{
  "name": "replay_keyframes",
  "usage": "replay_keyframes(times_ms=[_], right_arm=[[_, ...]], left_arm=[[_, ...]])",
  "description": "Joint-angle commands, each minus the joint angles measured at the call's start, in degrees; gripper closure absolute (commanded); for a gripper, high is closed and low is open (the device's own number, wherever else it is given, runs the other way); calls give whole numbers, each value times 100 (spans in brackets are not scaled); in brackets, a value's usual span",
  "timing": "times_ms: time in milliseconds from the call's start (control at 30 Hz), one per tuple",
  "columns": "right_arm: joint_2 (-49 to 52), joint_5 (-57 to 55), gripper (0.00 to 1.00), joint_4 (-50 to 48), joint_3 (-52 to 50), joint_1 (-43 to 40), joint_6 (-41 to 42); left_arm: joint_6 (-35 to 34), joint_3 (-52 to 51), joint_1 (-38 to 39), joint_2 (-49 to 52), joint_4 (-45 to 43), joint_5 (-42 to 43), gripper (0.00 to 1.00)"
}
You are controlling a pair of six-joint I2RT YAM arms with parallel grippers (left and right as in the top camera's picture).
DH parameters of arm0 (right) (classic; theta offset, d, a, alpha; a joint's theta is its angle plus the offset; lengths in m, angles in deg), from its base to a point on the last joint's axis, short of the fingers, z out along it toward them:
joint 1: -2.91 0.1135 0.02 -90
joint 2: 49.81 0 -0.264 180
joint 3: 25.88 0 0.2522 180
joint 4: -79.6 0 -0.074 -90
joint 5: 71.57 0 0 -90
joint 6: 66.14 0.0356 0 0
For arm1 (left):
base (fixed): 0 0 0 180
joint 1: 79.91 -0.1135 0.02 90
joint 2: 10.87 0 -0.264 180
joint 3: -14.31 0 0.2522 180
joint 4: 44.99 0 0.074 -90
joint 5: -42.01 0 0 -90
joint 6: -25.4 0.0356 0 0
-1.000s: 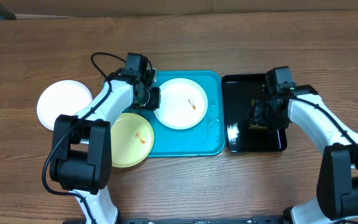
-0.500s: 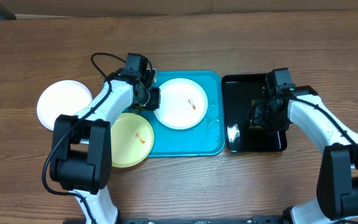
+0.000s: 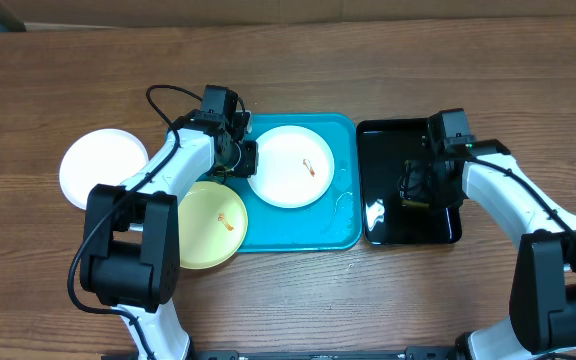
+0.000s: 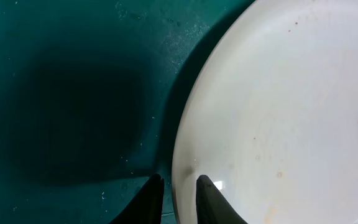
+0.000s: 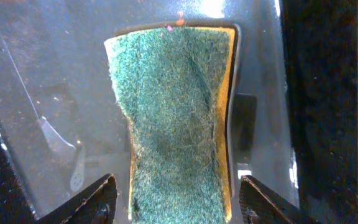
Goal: Clean dirty plates on tray and stack at the side
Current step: 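Grasp the sponge in the black tray with the right gripper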
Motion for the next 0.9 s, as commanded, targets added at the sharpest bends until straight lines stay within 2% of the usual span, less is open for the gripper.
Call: replay_keyframes(times_ms=[0,33,67,100,133,200,233,267,300,333,400,567,867], right_arm=[[-20,-33,38,-229,-315,7,28],[-20,-33,40,-313,-400,7,28],[-20,-33,48,-352,-448,7,28],[-20,-31,75,-363,-487,7,26],[-20,-17,94,-356,-498,7,26],[-26,236,96,-240,-424,7,22],[-26,367,91,-138,-341,7,0],[-26,448,71,-17,-232,7,4],[-26,492,56,140,-79,7,4],[-26,476,49,284,92,7,2],[-26,389,41,470,380,7,-105],[-17,-136,30,227,568,7,-166],[-11,-142,32,-962,-186,7,-140]], left_arm=[[114,83,35,50,-2,-35,79],[114,83,35,50,-2,-33,79],[114,83,35,50,-2,-35,79],[114,83,35,50,-2,-33,80],[114,83,35,50,-2,-35,79],[114,83,35,50,-2,-35,76],[114,83,33,50,-4,-35,74],[114,83,33,50,-7,-35,71],[114,85,35,50,-9,-35,69],[114,83,35,50,-13,-35,68],[114,83,35,50,-17,-35,68],[114,83,35,50,-15,-35,67],[111,83,39,50,-22,-33,67]])
